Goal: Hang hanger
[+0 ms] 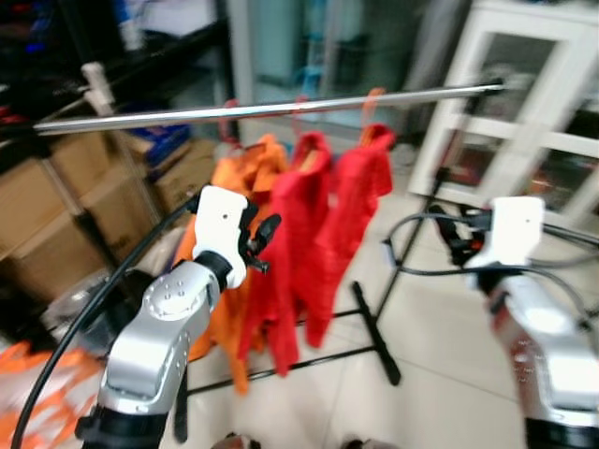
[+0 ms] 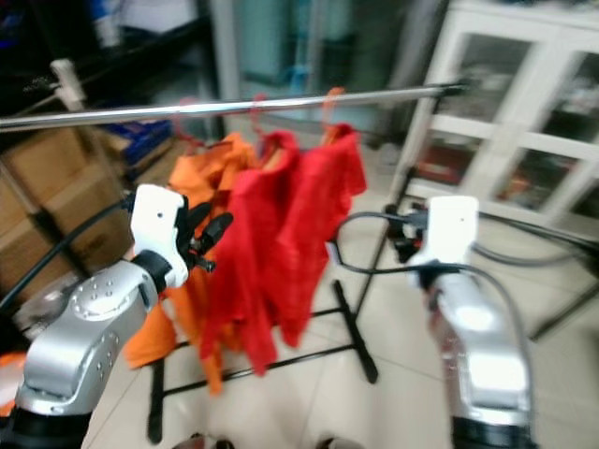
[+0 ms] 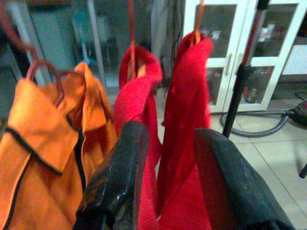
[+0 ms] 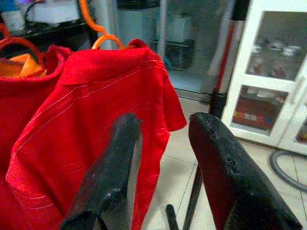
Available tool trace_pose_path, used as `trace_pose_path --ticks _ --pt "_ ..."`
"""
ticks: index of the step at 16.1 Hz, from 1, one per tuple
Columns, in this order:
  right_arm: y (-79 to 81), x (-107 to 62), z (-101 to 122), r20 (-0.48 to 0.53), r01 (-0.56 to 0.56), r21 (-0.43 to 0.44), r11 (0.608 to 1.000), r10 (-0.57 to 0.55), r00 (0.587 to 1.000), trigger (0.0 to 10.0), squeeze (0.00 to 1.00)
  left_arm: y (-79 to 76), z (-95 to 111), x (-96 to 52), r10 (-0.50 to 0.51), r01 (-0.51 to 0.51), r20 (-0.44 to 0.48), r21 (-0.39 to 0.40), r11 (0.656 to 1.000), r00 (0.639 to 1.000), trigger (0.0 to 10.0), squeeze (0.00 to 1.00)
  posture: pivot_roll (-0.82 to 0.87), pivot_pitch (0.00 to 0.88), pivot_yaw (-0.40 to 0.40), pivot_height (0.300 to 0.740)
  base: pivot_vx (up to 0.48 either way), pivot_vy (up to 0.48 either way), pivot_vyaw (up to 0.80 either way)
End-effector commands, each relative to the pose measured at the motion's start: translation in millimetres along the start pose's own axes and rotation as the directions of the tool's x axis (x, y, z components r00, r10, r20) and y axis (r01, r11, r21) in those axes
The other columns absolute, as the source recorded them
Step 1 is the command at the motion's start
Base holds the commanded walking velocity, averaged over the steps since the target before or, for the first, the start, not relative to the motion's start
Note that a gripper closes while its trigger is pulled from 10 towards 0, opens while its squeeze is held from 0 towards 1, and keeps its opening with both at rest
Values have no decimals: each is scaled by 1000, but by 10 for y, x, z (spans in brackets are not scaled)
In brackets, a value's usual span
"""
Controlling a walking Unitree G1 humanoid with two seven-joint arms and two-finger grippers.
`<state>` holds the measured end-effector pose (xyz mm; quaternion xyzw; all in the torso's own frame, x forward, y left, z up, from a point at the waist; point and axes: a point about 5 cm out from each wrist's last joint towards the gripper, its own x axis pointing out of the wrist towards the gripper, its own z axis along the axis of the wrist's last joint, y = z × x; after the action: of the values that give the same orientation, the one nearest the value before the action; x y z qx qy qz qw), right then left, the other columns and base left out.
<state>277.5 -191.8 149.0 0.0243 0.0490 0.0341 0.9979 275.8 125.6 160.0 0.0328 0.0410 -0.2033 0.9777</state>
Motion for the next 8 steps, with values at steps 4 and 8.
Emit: trace_pose_path --ticks 4,8 --pt "98 -64 -69 20 66 40 997 -67 998 10000 1000 -23 69 0 -13 16 93 -26 1000 996 10000 1000 0 0 0 740 0 0 -800" --pt "186 -211 -101 17 71 3 997 -71 997 10000 1000 -94 3 -9 -63 62 68 17 998 996 10000 1000 -9 0 9 740 0 0 -800"
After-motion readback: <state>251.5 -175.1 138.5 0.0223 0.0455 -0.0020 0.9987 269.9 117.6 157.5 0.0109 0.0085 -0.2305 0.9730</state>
